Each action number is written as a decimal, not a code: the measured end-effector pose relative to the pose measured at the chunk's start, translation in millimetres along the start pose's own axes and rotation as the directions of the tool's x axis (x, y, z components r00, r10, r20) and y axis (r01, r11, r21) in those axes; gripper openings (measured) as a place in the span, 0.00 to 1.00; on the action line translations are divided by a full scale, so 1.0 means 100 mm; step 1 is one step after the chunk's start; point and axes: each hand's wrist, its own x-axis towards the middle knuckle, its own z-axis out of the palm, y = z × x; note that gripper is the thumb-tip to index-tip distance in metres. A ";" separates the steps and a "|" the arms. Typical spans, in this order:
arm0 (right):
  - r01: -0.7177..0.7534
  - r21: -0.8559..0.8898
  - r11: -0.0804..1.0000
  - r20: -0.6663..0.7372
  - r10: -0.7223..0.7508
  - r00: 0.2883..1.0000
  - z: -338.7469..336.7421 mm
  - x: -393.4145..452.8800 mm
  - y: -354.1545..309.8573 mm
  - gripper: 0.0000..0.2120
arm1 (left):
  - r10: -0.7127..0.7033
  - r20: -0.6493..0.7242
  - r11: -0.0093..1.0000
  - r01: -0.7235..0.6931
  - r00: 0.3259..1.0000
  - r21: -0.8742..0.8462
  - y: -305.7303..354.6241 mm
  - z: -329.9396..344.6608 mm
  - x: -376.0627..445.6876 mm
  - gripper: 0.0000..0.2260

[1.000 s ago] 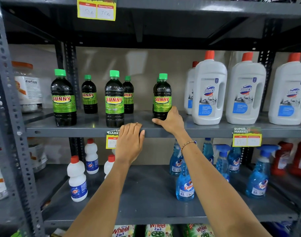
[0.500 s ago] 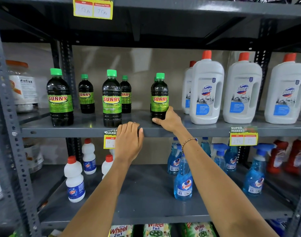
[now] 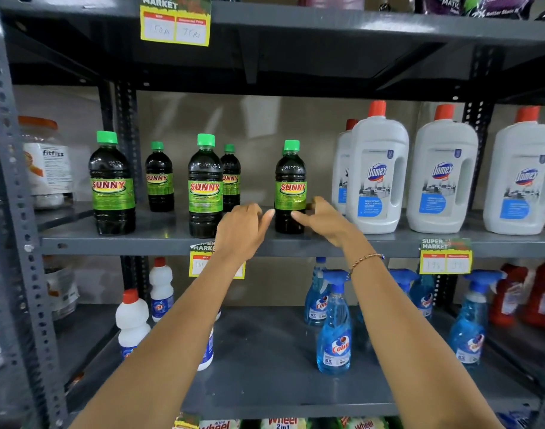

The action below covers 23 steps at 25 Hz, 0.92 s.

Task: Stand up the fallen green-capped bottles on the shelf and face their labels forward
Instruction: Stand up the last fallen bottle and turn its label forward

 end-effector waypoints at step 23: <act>0.111 0.167 0.980 -0.027 -0.108 0.994 -0.15 -0.26 0.12 0.24 | -0.022 0.445 0.656 0.349 0.895 -0.669 0.14 -0.11 0.15 0.29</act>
